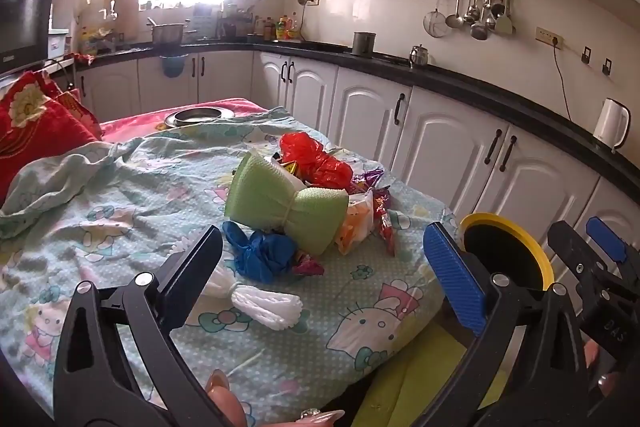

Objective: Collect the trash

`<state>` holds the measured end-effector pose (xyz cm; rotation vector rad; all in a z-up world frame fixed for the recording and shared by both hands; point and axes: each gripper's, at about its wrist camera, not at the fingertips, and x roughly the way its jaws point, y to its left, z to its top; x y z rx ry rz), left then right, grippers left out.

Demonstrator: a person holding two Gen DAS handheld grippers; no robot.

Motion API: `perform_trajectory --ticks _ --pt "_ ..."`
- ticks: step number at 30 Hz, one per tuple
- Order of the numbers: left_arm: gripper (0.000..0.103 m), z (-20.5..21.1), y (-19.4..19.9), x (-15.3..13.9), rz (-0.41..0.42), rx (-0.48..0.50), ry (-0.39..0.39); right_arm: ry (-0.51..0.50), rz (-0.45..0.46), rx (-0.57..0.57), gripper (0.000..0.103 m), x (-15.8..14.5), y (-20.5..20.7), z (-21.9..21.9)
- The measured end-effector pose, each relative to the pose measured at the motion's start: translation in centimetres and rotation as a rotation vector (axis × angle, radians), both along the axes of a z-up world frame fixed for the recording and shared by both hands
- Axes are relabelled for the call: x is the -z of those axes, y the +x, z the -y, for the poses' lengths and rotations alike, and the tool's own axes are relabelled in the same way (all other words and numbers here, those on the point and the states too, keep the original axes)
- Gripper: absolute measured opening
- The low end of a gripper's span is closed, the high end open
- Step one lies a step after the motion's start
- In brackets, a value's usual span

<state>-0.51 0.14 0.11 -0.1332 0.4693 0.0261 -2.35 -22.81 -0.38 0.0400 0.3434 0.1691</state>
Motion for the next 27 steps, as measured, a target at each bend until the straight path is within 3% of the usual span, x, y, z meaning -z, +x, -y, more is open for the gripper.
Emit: perform_trajectory --ticks 27 --pt "0.093 0.26 0.15 0.22 0.007 0.003 0.011 -0.004 0.008 0.006 0.097 -0.32 -0.29 0.17"
